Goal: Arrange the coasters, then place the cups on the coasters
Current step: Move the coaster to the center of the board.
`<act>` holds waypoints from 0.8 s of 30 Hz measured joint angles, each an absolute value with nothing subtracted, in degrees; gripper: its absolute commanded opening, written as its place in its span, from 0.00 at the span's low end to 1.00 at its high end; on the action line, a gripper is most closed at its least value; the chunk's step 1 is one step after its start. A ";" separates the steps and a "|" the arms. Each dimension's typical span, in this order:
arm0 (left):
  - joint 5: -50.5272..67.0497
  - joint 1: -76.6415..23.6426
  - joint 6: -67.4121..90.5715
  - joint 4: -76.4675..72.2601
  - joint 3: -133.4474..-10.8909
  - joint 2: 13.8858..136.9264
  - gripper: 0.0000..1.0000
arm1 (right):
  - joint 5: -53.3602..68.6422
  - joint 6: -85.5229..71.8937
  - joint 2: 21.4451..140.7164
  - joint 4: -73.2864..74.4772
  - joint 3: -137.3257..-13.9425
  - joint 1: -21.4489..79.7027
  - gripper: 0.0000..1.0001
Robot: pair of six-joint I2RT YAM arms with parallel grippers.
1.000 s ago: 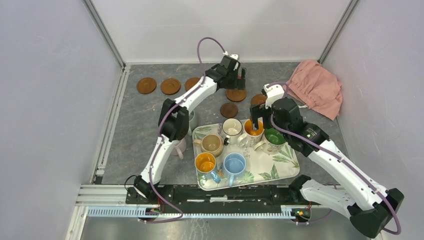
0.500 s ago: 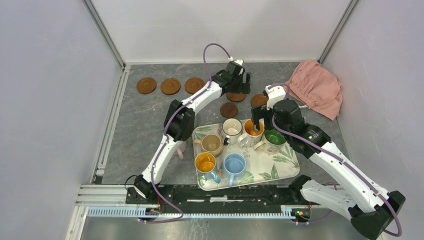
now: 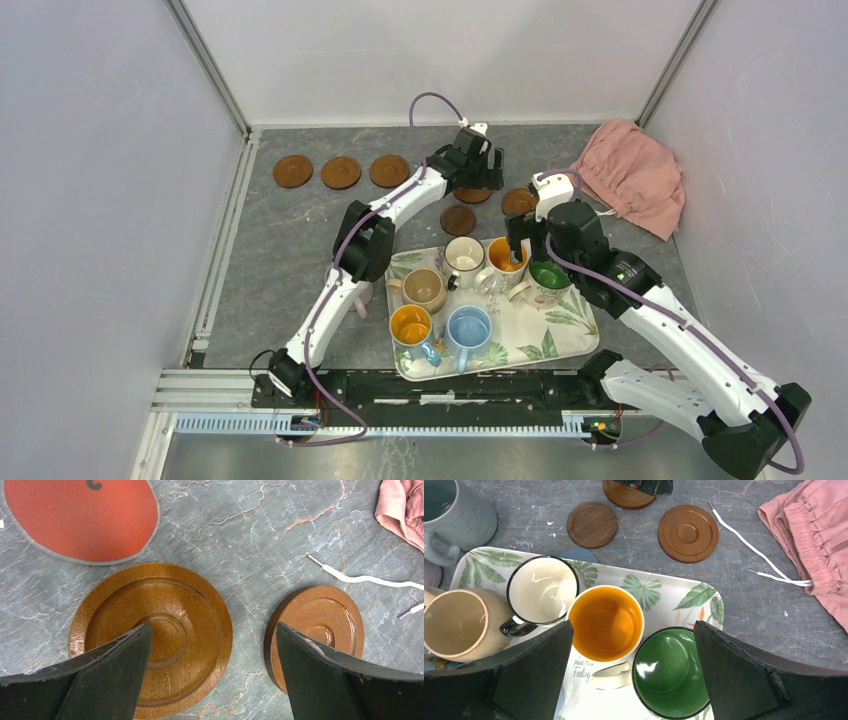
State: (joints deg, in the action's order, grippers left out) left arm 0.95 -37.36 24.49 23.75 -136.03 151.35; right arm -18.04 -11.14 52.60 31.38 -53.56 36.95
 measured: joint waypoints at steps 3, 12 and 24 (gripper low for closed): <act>0.12 -37.23 24.58 23.83 -136.00 151.35 1.00 | -18.28 -11.11 52.75 31.38 -53.54 36.95 0.98; -1.43 -35.97 26.57 20.36 -131.74 149.67 1.00 | -18.72 -11.07 54.04 31.33 -53.52 36.95 0.98; -3.42 -30.76 26.59 21.12 -130.85 148.86 1.00 | -19.14 -10.94 55.18 30.92 -53.39 36.95 0.98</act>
